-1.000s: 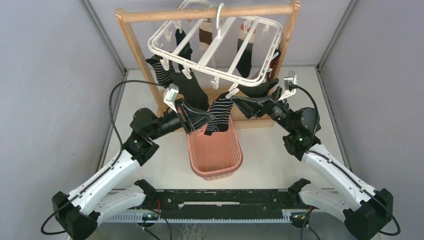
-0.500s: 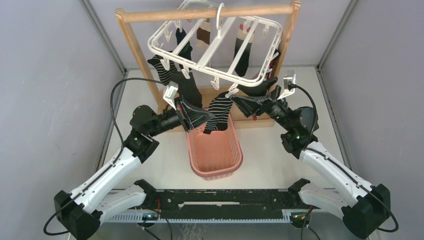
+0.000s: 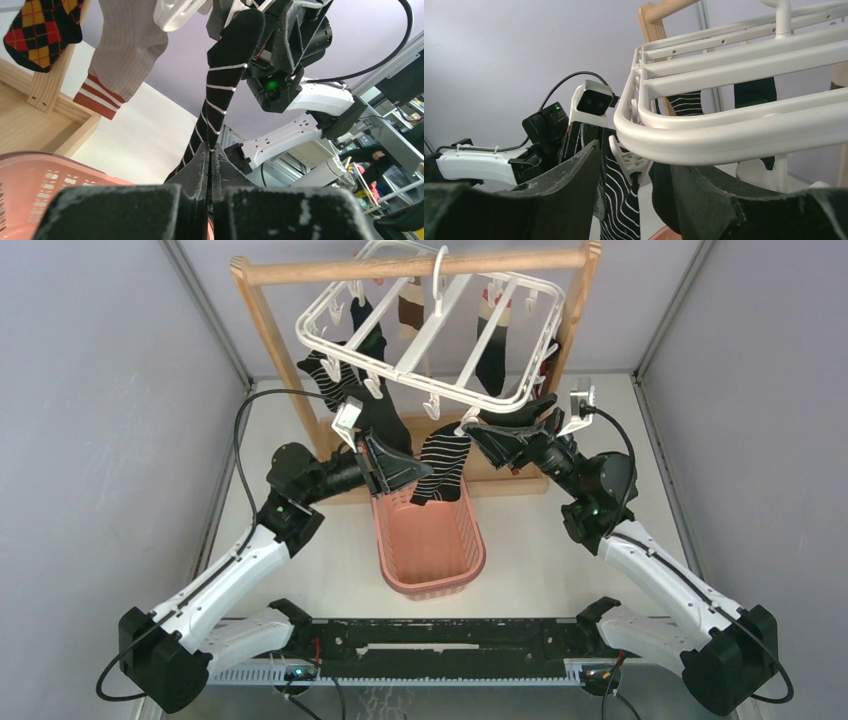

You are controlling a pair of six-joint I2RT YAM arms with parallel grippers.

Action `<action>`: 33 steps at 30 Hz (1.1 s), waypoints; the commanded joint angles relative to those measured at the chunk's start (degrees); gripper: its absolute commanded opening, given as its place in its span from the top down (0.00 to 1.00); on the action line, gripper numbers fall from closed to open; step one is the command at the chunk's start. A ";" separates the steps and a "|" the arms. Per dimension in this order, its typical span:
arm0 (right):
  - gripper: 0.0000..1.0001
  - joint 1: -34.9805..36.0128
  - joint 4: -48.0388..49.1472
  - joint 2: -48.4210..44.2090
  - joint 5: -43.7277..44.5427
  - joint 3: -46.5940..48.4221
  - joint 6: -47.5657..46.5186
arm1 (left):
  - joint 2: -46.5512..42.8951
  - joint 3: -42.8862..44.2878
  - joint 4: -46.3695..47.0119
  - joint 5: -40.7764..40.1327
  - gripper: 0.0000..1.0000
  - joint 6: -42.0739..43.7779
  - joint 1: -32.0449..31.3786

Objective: Remove the socks clipped to the hanger
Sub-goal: Remove the sock from the hanger.

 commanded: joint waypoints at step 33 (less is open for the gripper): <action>0.71 -0.94 1.28 0.72 -1.43 2.83 1.15 | -1.12 1.23 -0.74 1.55 1.00 0.16 1.01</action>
